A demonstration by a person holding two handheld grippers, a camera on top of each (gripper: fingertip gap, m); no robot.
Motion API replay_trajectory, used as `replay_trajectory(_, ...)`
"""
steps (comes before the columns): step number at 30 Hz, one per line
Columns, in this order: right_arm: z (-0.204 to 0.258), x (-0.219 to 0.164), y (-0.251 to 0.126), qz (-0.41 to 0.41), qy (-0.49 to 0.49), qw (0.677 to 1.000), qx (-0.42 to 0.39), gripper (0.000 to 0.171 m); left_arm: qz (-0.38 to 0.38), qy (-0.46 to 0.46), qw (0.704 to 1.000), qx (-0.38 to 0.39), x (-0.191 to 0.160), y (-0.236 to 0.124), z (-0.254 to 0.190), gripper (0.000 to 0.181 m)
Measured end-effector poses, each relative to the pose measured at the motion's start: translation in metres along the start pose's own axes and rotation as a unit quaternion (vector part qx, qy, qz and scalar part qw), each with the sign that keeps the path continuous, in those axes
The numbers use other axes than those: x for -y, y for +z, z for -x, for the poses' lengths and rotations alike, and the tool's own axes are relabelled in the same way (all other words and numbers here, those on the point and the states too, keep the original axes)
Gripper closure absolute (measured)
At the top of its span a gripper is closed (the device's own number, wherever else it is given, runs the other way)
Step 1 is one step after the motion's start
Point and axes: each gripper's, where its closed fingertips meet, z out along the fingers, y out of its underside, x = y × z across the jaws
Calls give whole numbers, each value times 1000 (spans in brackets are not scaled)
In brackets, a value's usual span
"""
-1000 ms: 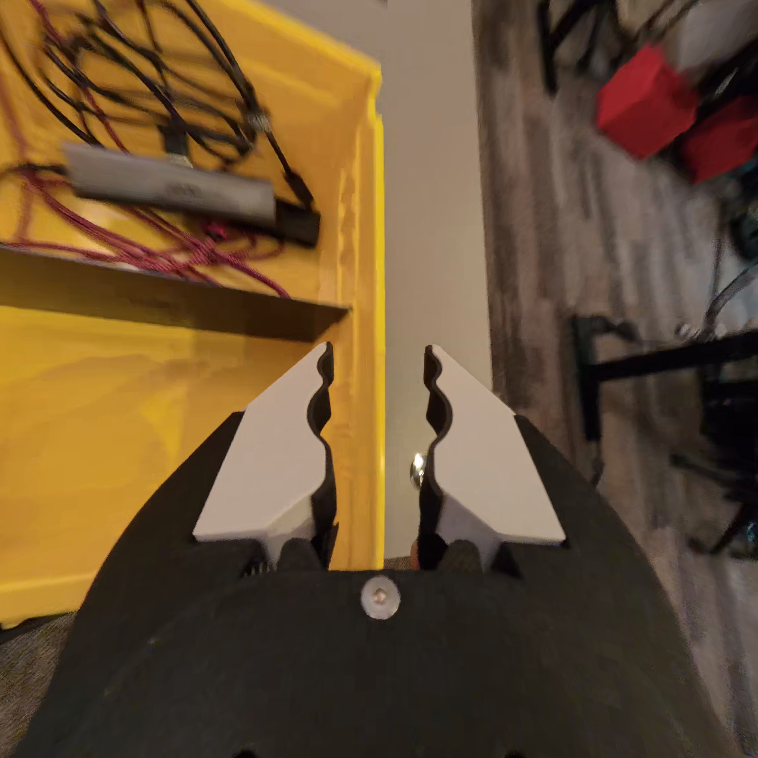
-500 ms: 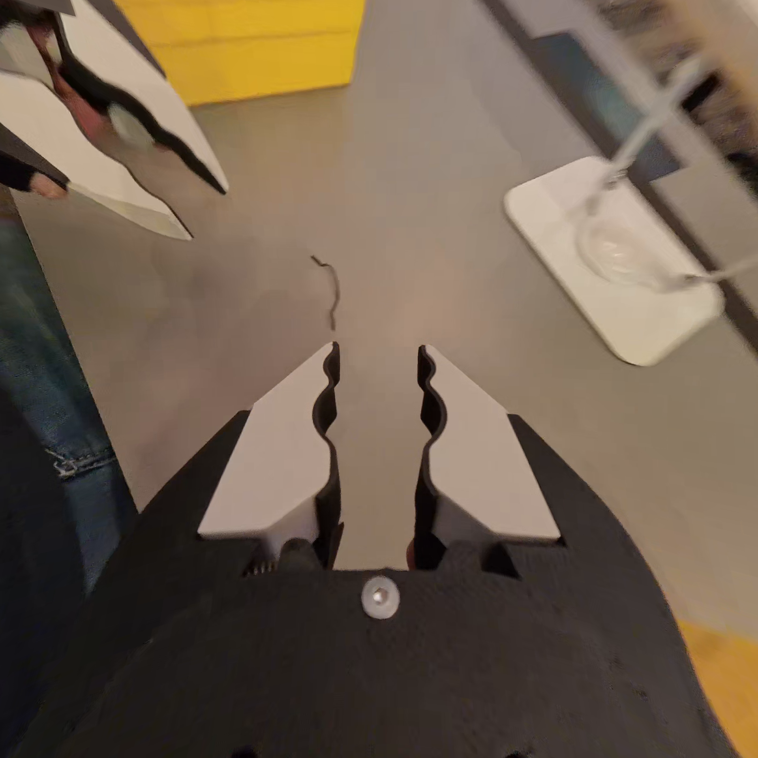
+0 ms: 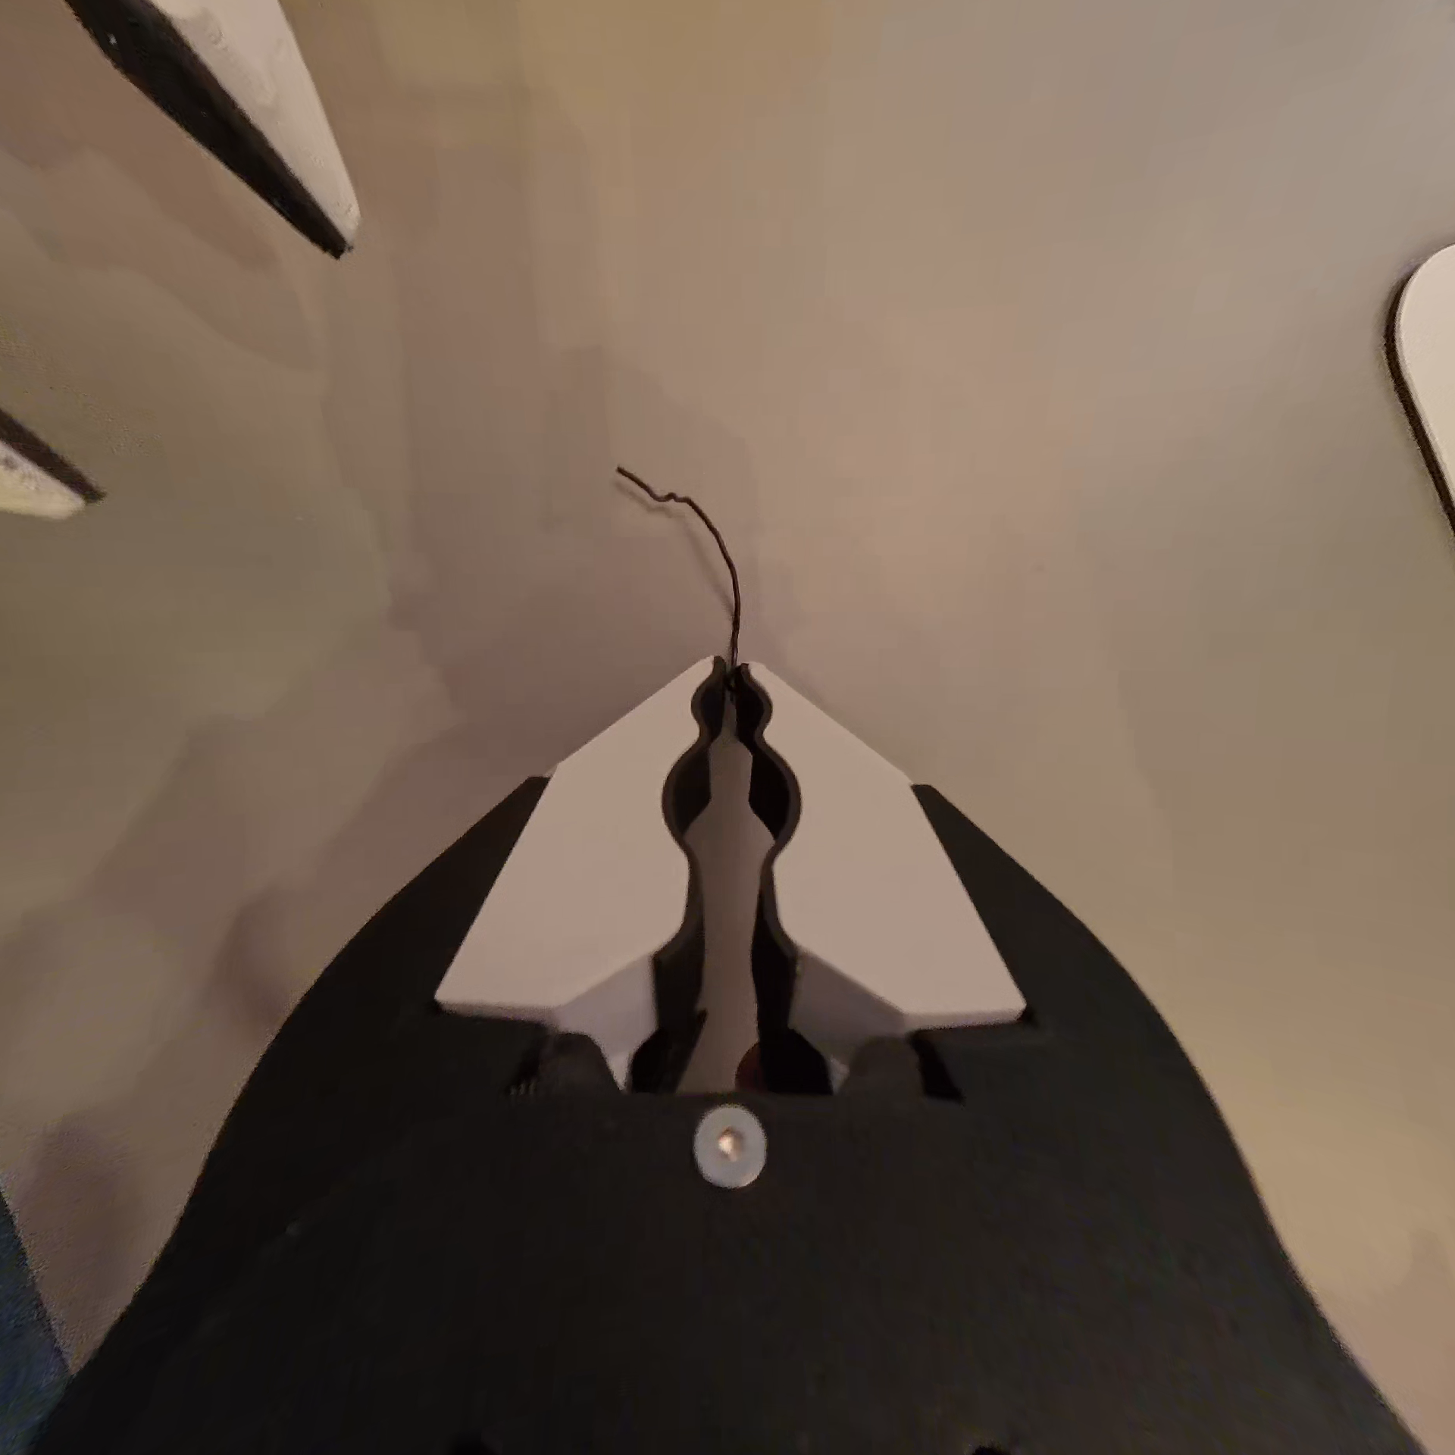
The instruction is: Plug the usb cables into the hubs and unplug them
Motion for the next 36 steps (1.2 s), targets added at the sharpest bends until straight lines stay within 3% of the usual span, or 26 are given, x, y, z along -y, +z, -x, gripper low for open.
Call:
replay_trajectory(5, -5, 0, -9, -9, 22, 1000, 8, 171, 1, 6, 1000, -2, 0, 2, -5, 141)
replay_trajectory(10, -22, 7, -44, -56, 51, 997, -3, 171, 2, 7, 1000, 6, -1, 1, -1, 141)
replay_trajectory(16, -46, -4, -106, -90, 77, 992, -47, 171, 5, 4, 1000, 5, -4, 3, 0, 141)
replay_trajectory(20, -61, -25, -167, -111, 102, 984, -92, 171, 10, 2, 1000, 6, -7, 5, 0, 141)
replay_trajectory(28, -101, -138, -295, -81, 189, 954, -217, 171, 16, -10, 1000, 5, -10, 11, 1, 141)
replay_trajectory(33, -109, -222, -332, -38, 251, 930, -267, 171, 22, -7, 1000, 6, -11, 16, -3, 141)
replay_trajectory(36, -109, -250, -338, -40, 279, 920, -273, 171, 27, -7, 1000, 8, -13, 18, -4, 141)
